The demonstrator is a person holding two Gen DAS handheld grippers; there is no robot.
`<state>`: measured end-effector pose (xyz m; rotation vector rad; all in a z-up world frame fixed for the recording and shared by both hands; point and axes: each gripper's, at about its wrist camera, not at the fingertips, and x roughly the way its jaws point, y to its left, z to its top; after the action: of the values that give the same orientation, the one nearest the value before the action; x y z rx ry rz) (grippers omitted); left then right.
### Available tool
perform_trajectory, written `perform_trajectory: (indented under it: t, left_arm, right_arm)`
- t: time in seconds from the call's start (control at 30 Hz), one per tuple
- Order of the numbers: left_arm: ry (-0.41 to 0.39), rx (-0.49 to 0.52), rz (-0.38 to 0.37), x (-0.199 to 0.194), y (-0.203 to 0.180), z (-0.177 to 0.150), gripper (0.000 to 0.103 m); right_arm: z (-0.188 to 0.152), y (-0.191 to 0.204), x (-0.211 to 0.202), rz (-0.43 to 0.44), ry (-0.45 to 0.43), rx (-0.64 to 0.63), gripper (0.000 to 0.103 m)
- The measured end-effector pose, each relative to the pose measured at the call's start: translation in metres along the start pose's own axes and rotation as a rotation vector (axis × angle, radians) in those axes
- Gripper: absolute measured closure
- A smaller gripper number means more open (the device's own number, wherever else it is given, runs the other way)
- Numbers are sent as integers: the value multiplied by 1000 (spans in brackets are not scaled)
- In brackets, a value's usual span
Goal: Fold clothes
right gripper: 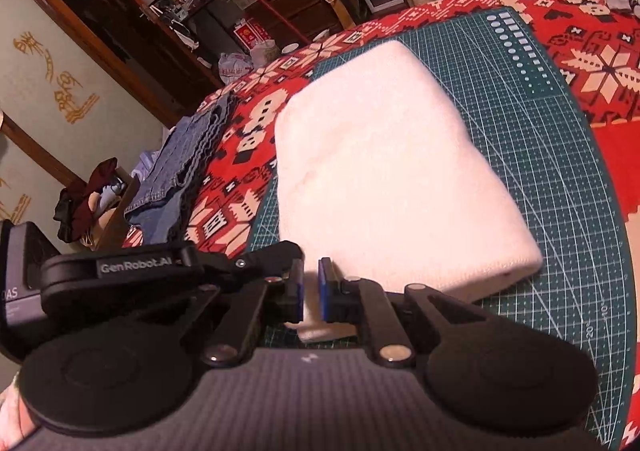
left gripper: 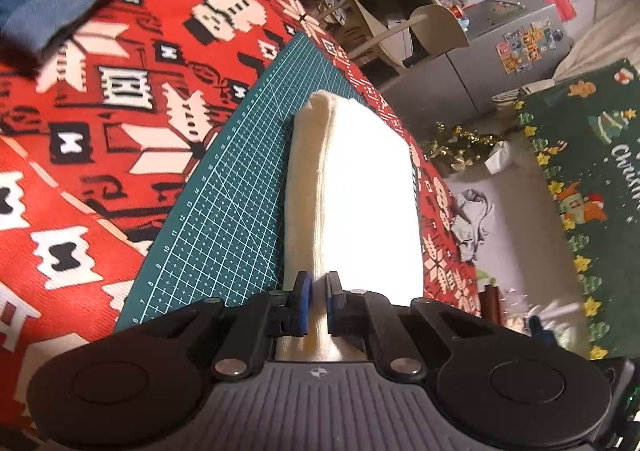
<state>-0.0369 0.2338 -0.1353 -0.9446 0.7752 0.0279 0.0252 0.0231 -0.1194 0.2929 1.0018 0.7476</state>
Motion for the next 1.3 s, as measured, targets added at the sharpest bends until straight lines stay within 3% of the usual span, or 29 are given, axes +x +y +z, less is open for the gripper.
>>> perform_trajectory:
  t: [0.23,0.33,0.5,0.7,0.77,0.93,1.07,1.13,1.23,1.3]
  left_arm:
    - [-5,-50,49,-14,9,-6,103]
    - [-19,-98,-33,-19,15,-5,102]
    - [-9,-97,-73,-16,14,-4,96]
    - [57,-51,-19,-3,6,-7,89]
    - [52,-26,9,-4,4,-9,96]
    - [35,30,50,-10,-2,-12,97]
    - [23,19,33,-17,-1,-9,98]
    - [-16,1,35,-22,1,-3,93]
    - [-70,-52,-3,-20,5,17,67]
    - [-101,-86,-39,-15,6,35,66]
  right_arm:
    - [-6,0,-6,-2,-2,4,94]
    - [-5,2,-10,1,-19,-4,92]
    - [-6,0,-8,-7,-2,0,92]
    - [-8,0,-9,-16,24,3,93]
    - [-8,1,-12,-11,21,3,93]
    - [-9,1,-18,1,16,5,93]
    - [-3,3,-29,-1,-26,-8,92]
    - [2,3,-35,2,-49,-14,92]
    - [12,5,-33,9,-61,-23,92]
    - [21,5,-27,5,-70,-29,92]
